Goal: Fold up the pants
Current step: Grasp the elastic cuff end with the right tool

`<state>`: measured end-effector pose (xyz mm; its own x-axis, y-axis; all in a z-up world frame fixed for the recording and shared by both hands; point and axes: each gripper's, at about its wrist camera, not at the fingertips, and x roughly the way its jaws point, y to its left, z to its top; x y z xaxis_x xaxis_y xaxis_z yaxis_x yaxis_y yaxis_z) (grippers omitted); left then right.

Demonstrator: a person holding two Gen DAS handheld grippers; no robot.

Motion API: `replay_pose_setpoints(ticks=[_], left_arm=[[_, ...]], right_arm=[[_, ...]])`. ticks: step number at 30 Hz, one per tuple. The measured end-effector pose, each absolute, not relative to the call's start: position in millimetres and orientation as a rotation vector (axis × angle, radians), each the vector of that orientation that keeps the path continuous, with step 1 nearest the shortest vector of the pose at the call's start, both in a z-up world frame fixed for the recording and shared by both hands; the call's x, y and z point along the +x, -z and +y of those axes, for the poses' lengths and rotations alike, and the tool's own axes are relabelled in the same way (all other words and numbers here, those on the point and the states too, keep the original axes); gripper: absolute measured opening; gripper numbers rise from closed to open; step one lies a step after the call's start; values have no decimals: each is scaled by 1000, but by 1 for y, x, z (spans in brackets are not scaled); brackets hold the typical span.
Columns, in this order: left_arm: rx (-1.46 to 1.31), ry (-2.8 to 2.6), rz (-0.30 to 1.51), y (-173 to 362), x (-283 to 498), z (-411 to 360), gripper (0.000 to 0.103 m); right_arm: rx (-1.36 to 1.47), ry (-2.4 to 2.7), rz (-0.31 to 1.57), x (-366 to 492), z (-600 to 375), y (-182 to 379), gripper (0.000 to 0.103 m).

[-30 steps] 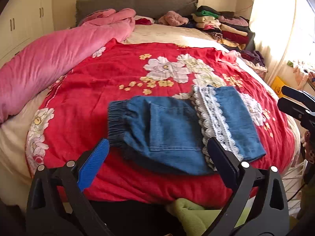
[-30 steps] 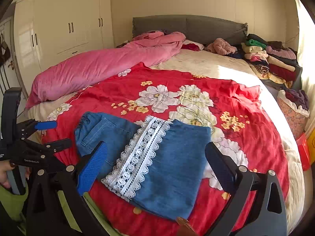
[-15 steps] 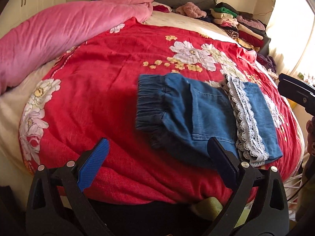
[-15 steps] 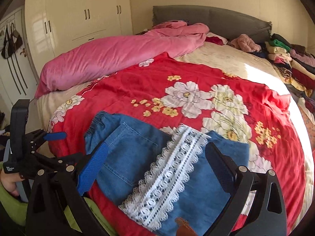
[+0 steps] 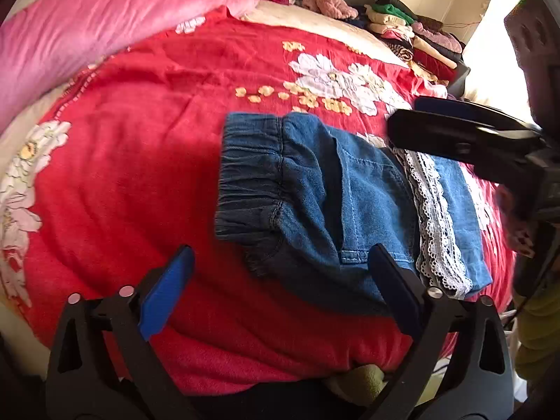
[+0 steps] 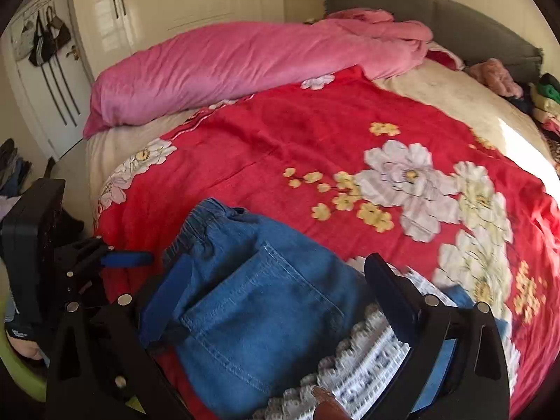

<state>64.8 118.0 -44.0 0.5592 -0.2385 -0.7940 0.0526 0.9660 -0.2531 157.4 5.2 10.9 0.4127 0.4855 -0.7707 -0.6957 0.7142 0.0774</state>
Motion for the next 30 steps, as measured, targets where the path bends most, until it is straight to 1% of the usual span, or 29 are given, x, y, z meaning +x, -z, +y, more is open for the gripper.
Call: replay_pose_setpoints(ticks=[2, 16, 18, 20, 21, 23, 24, 26, 28, 30], left_arm=[[-227, 169, 990, 49, 69, 120, 86], [-244, 150, 1022, 57, 77, 125, 86], [-245, 150, 1023, 57, 77, 125, 86], [-244, 149, 1025, 58, 77, 125, 86], [-244, 149, 1025, 58, 77, 124, 87], [-245, 147, 1028, 59, 78, 125, 87], [-246, 148, 1026, 59, 77, 125, 87], [-249, 152, 1015, 58, 76, 125, 88], [-250, 151, 1000, 56, 74, 126, 89], [-253, 149, 976, 51, 71, 125, 91]], right_arm=[[-290, -780, 899, 166, 16, -2, 98], [-383, -928, 1032, 190, 84, 40, 97], [-388, -952, 1056, 191, 92, 47, 91], [-386, -977, 1086, 193, 97, 57, 77], [-388, -982, 1091, 193, 99, 61, 73], [-382, -997, 1078, 191, 97, 61, 53], [-373, -995, 1077, 191, 95, 60, 50], [-332, -1004, 1058, 189, 85, 51, 40], [-276, -1022, 1036, 188, 70, 40, 35], [-192, -1046, 1017, 187, 48, 27, 34]])
